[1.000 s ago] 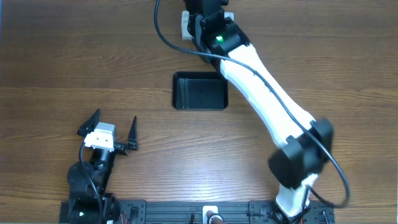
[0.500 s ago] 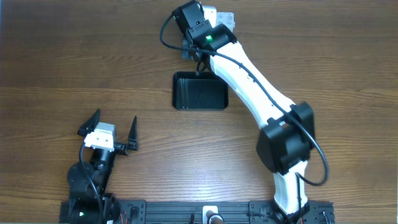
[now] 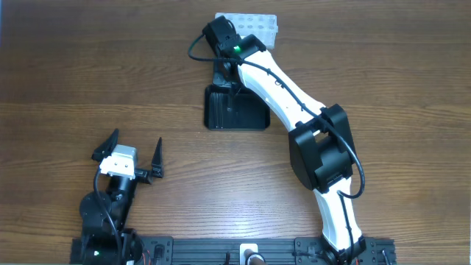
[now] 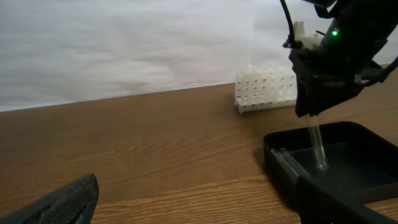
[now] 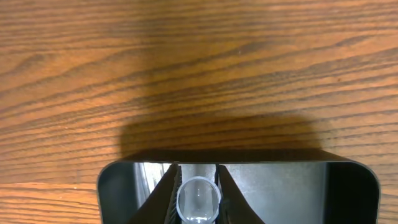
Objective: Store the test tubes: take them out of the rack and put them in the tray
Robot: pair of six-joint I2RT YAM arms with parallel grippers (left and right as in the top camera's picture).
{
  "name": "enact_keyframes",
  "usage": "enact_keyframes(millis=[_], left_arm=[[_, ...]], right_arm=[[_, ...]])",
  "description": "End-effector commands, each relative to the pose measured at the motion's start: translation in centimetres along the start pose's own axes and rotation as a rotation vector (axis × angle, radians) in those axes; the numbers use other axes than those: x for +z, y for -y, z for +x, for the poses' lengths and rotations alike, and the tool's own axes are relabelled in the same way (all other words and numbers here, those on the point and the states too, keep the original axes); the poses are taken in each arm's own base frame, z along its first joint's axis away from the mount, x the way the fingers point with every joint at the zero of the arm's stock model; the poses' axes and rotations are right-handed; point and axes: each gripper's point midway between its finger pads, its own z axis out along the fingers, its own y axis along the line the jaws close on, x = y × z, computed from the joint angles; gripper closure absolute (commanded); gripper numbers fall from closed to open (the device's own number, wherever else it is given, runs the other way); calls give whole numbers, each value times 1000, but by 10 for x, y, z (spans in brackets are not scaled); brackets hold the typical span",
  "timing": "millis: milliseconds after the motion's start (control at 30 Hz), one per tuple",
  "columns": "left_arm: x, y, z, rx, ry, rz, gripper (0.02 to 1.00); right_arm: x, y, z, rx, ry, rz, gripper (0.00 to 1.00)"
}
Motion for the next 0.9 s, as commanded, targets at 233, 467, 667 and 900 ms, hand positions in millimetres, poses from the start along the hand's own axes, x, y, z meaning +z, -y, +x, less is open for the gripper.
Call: enact_keyframes(millis=[233, 467, 667, 900], left_arm=[[0, 3, 1, 15, 4, 13, 18], [0, 3, 1, 15, 4, 13, 20], [0, 3, 1, 15, 4, 13, 20], [0, 3, 0, 15, 4, 13, 18]], right_arm=[[26, 6, 14, 13, -45, 48, 906], [36, 6, 19, 10, -65, 54, 882], [36, 5, 20, 9, -70, 50, 890], [38, -1, 26, -6, -81, 40, 915]])
